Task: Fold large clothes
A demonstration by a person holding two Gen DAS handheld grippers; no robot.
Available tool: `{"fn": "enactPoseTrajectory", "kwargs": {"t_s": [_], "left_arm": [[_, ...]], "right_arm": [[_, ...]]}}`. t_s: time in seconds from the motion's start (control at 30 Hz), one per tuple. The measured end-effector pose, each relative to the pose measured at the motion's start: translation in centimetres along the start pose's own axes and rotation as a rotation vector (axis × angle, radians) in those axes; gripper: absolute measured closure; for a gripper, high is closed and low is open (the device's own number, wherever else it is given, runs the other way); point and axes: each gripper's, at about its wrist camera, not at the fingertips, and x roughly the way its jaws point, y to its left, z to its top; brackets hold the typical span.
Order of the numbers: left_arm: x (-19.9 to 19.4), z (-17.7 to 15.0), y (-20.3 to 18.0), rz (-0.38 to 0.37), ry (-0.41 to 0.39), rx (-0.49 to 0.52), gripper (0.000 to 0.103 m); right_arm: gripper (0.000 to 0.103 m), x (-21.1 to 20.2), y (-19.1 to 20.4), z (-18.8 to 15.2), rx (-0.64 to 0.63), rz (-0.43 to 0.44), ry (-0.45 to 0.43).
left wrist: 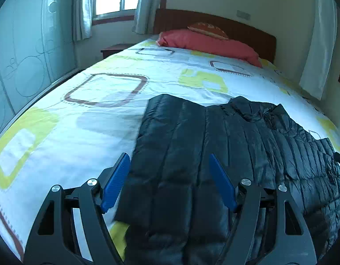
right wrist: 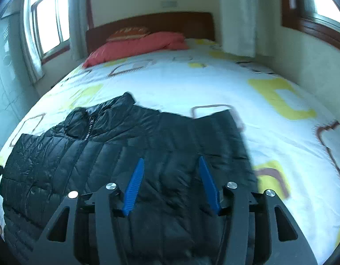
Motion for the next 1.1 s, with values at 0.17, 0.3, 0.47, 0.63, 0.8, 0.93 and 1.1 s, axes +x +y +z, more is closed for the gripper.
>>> {"fn": "enactPoseTrajectory", "kwargs": {"t_s": [0.17, 0.3, 0.47, 0.63, 0.8, 0.93, 1.1], "left_arm": [[5.5, -0.6, -0.4, 0.096, 0.139, 0.041, 0.031], [5.7, -0.5, -0.3, 0.095, 0.157, 0.043, 0.032], [2.4, -0.9, 1.2, 0.051, 0.07, -0.035, 0.033], [5.8, -1.7, 2.7, 0.012, 0.215, -0.098, 0.027], [1.6, -2.7, 5.2, -0.026, 0.21, -0.187, 0.027], [-3.2, -6.0, 7.5, -0.028, 0.201, -0.234, 0.027], [-9.7, -12.2, 10.8, -0.068, 0.244, -0.298, 0.027]], "right_arm": [[0.051, 6.4, 1.0, -1.6, -0.057, -0.019, 0.139], [0.051, 5.8, 0.8, -1.3, -0.044, -0.017, 0.136], [0.051, 1.7, 0.1, -2.8, -0.057, -0.07, 0.069], [0.047, 3.6, -0.7, -3.9, -0.065, -0.053, 0.137], [0.047, -0.7, -3.3, -4.3, 0.019, -0.009, 0.128], [0.047, -5.4, -5.9, -7.2, 0.065, 0.0, 0.133], [0.046, -11.8, -10.1, -12.2, 0.136, 0.005, 0.147]]}}
